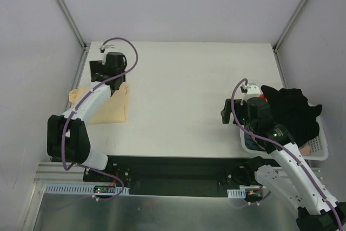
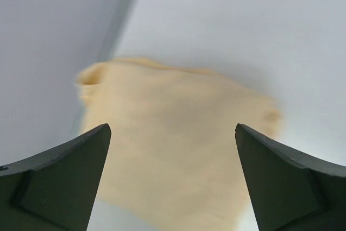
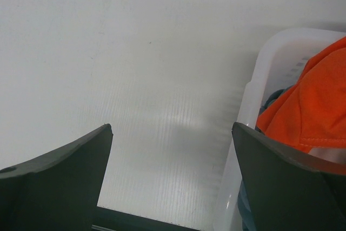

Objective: Fold and stack the t-shirts
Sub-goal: Put the neatly folded tshirt into the corner of the board with the left arm

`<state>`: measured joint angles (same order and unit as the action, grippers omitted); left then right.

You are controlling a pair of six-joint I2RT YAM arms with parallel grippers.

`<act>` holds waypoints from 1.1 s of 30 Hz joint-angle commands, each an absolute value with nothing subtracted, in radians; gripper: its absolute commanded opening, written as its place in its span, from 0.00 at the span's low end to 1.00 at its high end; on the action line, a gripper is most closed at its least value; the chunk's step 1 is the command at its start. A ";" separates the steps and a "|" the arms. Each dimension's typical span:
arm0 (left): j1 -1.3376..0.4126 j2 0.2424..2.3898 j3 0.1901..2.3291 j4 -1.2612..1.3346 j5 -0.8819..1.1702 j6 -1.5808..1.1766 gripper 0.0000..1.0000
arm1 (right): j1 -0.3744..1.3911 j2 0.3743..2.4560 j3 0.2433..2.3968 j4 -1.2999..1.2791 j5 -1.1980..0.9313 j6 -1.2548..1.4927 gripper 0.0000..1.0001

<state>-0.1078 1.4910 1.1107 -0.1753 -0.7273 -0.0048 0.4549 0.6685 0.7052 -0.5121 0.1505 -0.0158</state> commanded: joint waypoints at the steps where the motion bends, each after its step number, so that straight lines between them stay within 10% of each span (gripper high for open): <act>1: -0.284 1.384 1.062 -0.310 -0.426 -0.309 0.99 | 0.446 0.669 0.701 -0.495 0.175 -0.002 0.97; 10: -0.334 1.416 0.874 -0.202 0.133 -0.475 0.99 | 0.446 0.663 0.699 -0.503 0.190 -0.002 0.97; 33: -0.244 1.367 0.667 -0.255 -0.179 -0.554 0.99 | 0.445 0.670 0.703 -0.517 0.212 -0.002 0.97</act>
